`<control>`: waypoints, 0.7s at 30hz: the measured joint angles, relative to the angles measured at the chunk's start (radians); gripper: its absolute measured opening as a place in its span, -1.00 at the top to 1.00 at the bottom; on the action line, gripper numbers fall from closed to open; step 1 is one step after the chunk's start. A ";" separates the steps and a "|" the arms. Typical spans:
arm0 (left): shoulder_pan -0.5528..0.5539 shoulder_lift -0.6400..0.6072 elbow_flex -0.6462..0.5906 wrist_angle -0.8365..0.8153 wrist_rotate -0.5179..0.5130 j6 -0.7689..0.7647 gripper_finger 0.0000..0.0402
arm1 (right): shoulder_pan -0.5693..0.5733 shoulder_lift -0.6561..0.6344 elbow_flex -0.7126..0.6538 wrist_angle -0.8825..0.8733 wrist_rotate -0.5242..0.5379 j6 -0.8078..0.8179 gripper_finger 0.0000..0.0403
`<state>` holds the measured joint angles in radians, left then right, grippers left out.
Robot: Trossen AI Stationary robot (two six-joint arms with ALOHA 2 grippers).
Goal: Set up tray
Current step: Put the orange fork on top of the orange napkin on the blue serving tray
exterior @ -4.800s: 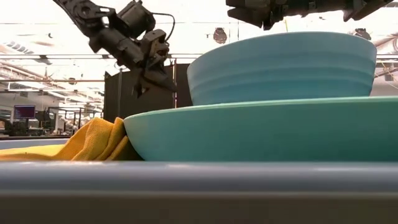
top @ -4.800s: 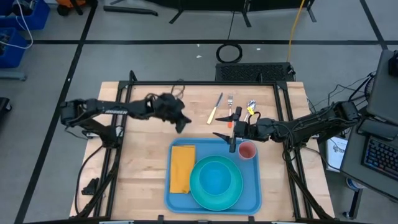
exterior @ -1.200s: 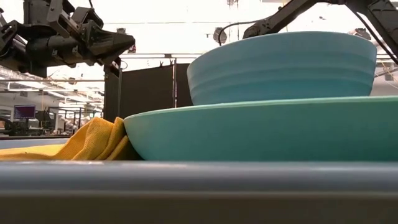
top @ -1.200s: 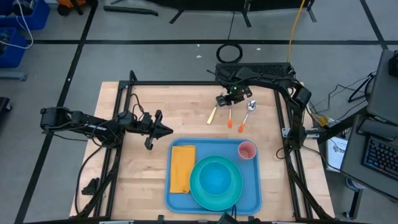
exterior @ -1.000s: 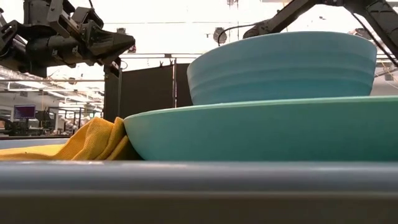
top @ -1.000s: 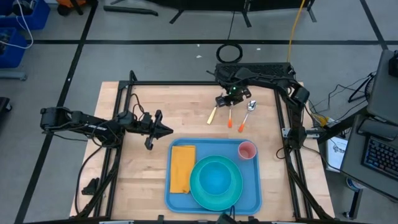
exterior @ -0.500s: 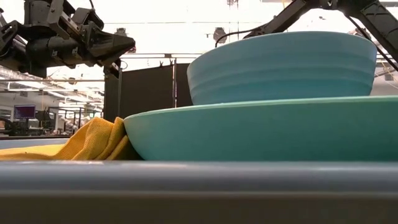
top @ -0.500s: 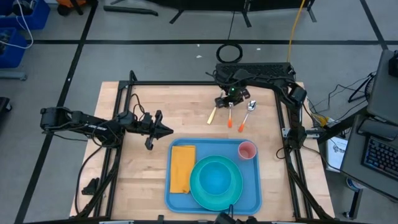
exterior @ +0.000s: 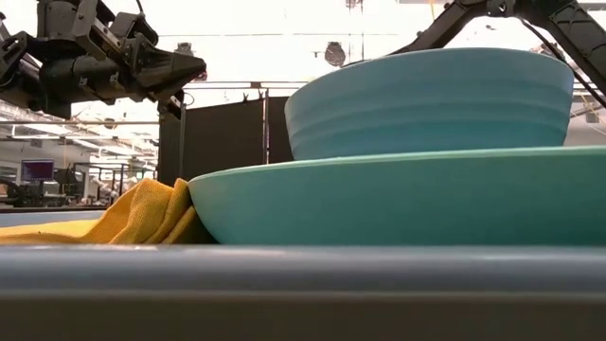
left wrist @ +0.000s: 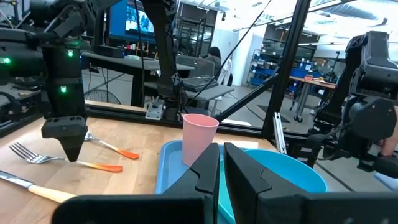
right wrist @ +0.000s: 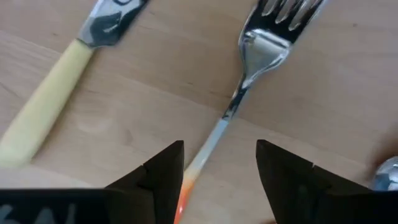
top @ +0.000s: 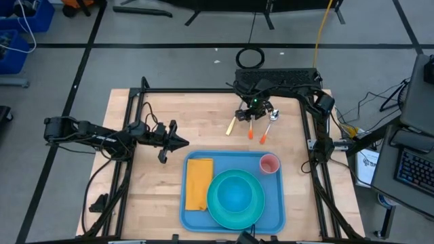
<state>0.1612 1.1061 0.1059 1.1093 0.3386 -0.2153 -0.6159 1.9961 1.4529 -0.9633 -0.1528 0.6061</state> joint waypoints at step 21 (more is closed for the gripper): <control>-0.004 0.000 0.000 -0.013 0.000 0.005 0.87 | -0.005 0.055 -0.016 0.060 -0.006 -0.001 0.09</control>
<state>0.1574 1.1061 0.1059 1.0965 0.3384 -0.2106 -0.6205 2.0510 1.4368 -0.9029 -0.1588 0.6054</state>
